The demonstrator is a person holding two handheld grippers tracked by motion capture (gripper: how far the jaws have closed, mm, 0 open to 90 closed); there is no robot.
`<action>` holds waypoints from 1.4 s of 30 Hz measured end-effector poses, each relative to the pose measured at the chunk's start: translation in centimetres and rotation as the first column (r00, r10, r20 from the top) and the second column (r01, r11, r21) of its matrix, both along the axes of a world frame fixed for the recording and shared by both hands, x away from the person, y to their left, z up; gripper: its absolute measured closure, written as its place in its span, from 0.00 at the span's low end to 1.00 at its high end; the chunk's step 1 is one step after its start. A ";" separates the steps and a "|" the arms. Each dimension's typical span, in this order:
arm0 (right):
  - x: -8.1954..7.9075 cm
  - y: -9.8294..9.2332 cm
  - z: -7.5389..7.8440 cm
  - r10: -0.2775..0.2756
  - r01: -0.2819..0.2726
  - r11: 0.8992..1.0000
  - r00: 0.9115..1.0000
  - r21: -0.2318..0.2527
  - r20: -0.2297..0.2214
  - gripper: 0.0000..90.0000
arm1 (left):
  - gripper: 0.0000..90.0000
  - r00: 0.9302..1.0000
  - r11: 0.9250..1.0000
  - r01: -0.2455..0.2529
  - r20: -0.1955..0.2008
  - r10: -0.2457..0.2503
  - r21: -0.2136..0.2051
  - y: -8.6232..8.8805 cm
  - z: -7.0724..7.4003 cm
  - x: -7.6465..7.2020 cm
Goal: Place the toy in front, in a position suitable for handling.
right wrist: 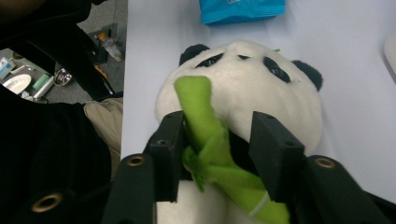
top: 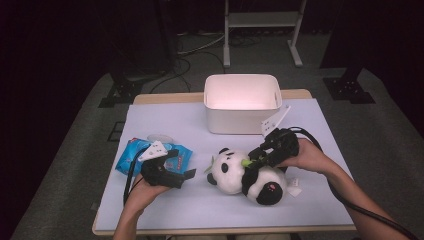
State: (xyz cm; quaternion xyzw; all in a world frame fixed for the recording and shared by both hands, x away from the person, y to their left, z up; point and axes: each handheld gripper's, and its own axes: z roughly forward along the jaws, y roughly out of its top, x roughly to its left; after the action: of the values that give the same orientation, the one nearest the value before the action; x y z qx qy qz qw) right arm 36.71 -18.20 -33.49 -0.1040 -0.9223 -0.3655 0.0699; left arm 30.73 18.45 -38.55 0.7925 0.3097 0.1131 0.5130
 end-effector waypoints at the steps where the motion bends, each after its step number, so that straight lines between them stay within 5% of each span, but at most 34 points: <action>1: 0.0 -0.2 0.0 -0.003 0.003 1.000 1.000 0.003 -0.003 0.58 | 0.02 1.000 1.000 0.002 -0.001 -0.002 0.000 0.0 0.0 0.0; 17: -1.5 -3.5 0.3 -0.062 0.061 0.998 0.998 0.028 0.033 0.44 | 0.06 0.997 0.997 0.076 0.014 -0.077 0.029 0.2 0.7 0.4; 24: -1.8 -4.5 -0.2 -0.083 0.083 0.996 0.996 0.024 0.030 0.42 | 0.07 0.995 0.992 0.095 0.019 -0.097 0.079 1.1 1.1 1.2; 31: -1.8 -4.8 -1.3 -0.092 0.091 0.996 0.995 0.020 0.028 0.41 | 0.15 0.990 0.984 0.139 0.004 -0.140 0.113 2.3 1.9 2.5; 36: -1.9 -5.1 -1.7 -0.094 0.094 0.995 0.995 0.019 0.030 0.40 | 0.22 0.981 0.967 0.192 0.001 -0.195 0.165 3.2 2.6 3.1; 42: -1.9 -5.2 -1.8 -0.098 0.097 0.995 0.995 0.024 0.035 0.40 | 0.25 0.979 0.957 0.202 -0.021 -0.202 0.207 4.4 2.7 3.5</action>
State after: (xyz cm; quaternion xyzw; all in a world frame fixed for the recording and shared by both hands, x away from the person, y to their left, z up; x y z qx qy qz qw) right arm 34.78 -23.40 -35.30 -0.1416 -0.9132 -0.3805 0.0364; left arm 34.28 22.87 -35.80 0.8693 0.2136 0.0921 0.4362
